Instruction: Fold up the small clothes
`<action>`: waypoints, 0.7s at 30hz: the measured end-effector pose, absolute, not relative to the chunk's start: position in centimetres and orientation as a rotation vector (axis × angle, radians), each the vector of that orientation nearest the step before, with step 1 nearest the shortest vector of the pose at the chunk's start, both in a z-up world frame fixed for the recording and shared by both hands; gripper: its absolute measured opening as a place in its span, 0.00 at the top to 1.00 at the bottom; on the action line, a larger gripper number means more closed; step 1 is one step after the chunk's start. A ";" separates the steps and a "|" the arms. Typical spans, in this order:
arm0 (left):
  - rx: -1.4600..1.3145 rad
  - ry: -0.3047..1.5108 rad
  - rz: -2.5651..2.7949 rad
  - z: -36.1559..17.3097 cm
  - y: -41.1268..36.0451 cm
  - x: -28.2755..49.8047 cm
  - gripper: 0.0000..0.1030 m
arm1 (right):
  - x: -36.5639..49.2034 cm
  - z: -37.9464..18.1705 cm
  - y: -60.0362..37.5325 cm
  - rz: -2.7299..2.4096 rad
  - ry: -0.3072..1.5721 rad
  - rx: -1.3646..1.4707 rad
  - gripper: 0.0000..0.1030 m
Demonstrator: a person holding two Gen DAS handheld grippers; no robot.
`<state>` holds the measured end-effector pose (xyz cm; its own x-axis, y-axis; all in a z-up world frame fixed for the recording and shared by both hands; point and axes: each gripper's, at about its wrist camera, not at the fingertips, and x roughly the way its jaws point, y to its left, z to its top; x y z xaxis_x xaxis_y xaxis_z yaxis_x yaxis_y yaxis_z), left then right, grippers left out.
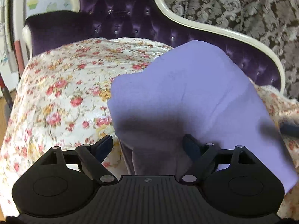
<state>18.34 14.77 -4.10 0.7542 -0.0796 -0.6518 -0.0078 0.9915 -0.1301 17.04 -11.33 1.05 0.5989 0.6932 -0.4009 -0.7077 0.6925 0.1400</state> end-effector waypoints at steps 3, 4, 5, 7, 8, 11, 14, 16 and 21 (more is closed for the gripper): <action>-0.139 0.714 -0.037 -4.2 14.6 17.9 0.18 | 21.3 1.3 -11.0 0.700 0.437 -0.031 0.54; -0.131 0.713 -0.036 -4.1 14.5 18.0 0.18 | 22.7 1.1 -10.5 0.686 0.455 -0.021 0.54; -0.123 0.711 -0.035 -4.1 14.4 17.9 0.17 | 24.3 0.6 -9.8 0.666 0.476 -0.012 0.54; -0.117 0.711 -0.032 -4.3 14.4 18.0 0.15 | 26.6 -0.8 -8.3 0.626 0.537 -0.027 0.54; -0.123 0.715 -0.028 -4.5 14.6 18.1 0.14 | 27.3 -1.9 -7.4 0.606 0.582 -0.055 0.54; -0.159 0.731 -0.020 -5.4 15.1 18.8 0.08 | 28.5 -4.5 -6.4 0.573 0.681 -0.111 0.54; -0.243 0.743 -0.019 -5.9 16.1 19.2 0.03 | 28.6 -4.5 -7.3 0.586 0.699 -0.072 0.54; -0.265 0.748 -0.019 -5.8 16.2 19.1 0.03 | 28.1 -4.4 -7.2 0.587 0.673 -0.095 0.54; -0.184 0.703 0.014 -3.9 15.3 17.6 0.06 | 27.1 -2.2 -9.5 0.620 0.607 -0.008 0.54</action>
